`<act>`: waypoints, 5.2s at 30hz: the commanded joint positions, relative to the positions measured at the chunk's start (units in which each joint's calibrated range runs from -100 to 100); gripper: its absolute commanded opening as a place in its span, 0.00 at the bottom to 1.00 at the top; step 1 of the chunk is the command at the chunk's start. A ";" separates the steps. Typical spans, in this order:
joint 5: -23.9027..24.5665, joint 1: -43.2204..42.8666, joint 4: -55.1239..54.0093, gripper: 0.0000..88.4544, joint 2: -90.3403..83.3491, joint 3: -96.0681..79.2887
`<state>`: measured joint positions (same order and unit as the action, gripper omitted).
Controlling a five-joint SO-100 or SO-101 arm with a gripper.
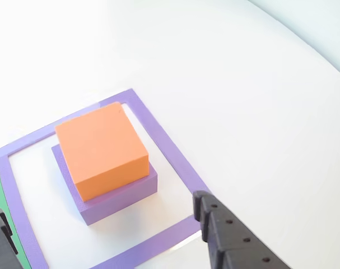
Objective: Tower of hanoi
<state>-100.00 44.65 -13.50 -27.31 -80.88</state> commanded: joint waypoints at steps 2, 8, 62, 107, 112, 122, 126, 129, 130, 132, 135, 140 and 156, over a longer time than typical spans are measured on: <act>0.00 -0.93 -11.36 0.45 9.43 4.60; 0.00 -2.17 -19.13 0.44 19.68 9.69; 0.00 -6.30 -26.82 0.18 32.68 13.60; 0.00 -30.84 113.42 0.14 -17.95 84.42; 0.00 -35.92 113.42 0.14 -19.40 84.51; 0.00 -41.19 104.03 0.14 -23.44 67.60; 0.00 -40.24 86.54 0.14 -28.93 44.60; 0.00 -39.18 72.45 0.14 -30.70 29.88; 0.00 -38.89 66.86 0.14 -30.70 25.06; 0.00 -38.22 55.28 0.14 -29.57 16.60; 0.00 -37.55 38.68 0.14 -26.18 6.79; 0.00 -37.93 15.77 0.14 -15.77 -1.67; 0.00 -37.07 -29.09 0.14 22.75 -0.94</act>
<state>-99.64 6.73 -36.32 -8.23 -84.24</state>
